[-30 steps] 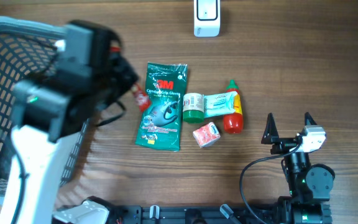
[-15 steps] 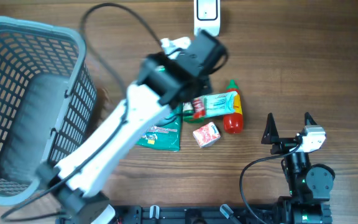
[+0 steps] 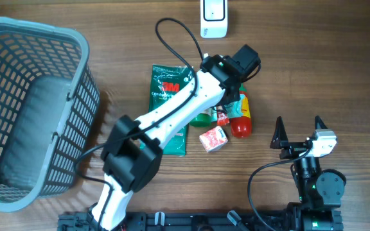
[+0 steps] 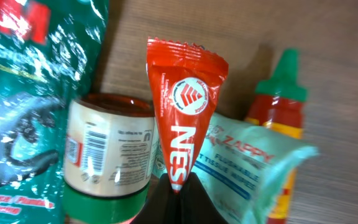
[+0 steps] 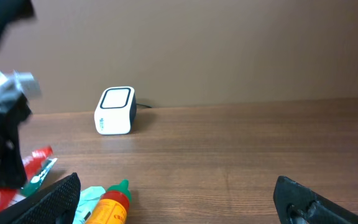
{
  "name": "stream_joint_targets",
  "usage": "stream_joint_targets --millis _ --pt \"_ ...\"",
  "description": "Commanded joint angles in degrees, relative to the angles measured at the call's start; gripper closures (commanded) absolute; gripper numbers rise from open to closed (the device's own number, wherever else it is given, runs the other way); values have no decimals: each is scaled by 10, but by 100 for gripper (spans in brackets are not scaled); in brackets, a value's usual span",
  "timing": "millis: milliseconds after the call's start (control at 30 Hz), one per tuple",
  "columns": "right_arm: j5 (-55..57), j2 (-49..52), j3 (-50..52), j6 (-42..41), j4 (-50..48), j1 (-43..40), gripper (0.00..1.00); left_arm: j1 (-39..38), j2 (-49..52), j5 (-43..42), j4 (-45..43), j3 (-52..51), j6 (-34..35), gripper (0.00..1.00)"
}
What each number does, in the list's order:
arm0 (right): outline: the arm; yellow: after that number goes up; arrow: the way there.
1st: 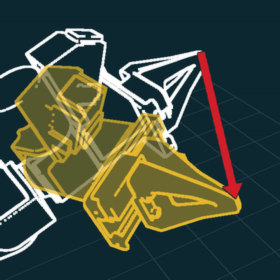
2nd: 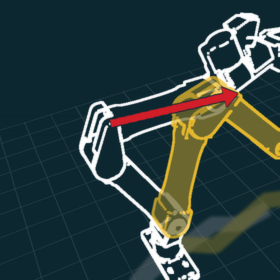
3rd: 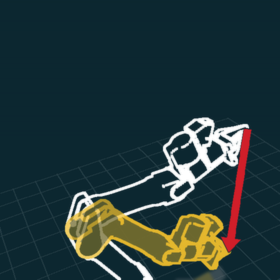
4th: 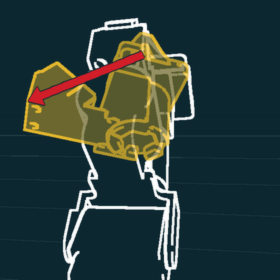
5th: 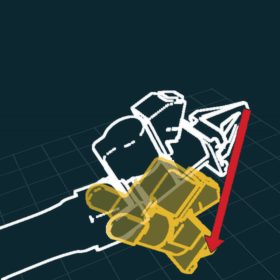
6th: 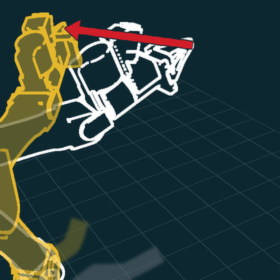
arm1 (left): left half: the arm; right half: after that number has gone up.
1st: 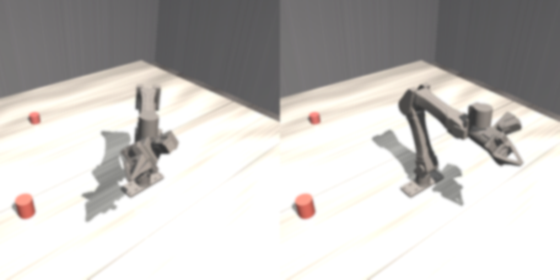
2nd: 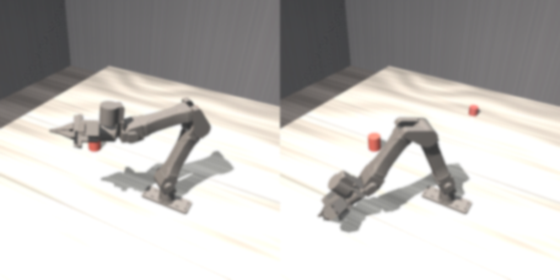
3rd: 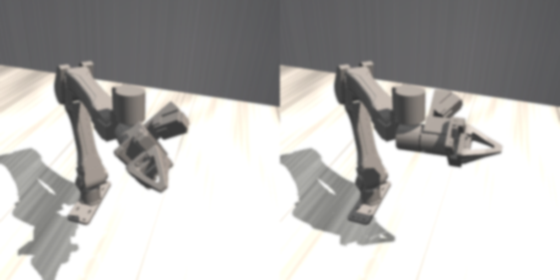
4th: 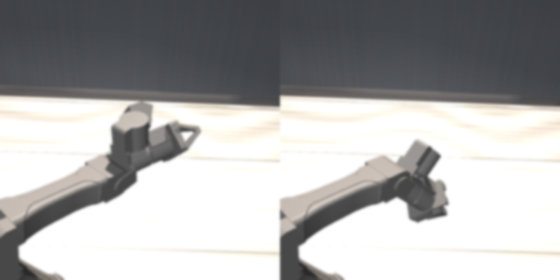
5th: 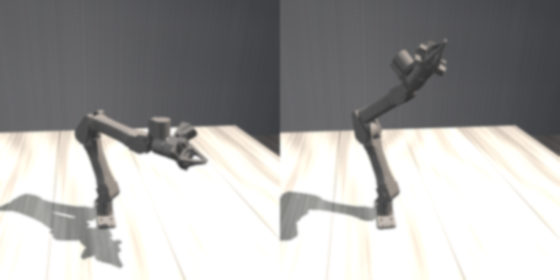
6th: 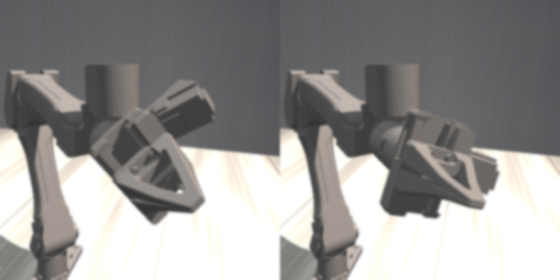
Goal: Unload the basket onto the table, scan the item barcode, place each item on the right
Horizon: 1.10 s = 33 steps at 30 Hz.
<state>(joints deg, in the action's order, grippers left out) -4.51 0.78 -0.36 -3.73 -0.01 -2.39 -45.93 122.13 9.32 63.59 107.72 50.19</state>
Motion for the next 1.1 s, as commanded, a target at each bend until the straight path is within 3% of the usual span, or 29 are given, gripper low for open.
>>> stream_joint_targets --millis 0,133,233,400,433,600,1067 --pt "-7 -3 1 7 -3 0 0 -9 35 -18 0 1 -5 96" --pt "-7 -3 1 7 -3 0 0 -13 42 -18 3 1 -5 88" --pt "-7 -3 1 7 -3 0 1 -11 39 -17 8 2 -5 56" --pt "-7 -3 1 7 -3 0 0 -1 24 15 43 6 -5 16" --pt "-7 -3 1 7 -3 0 0 1 17 24 51 6 -5 12" --pt "-7 -3 1 7 -3 0 0 7 -23 74 83 6 -5 0" --pt "-7 -3 1 7 -3 0 1 12 -138 189 141 6 -5 0"
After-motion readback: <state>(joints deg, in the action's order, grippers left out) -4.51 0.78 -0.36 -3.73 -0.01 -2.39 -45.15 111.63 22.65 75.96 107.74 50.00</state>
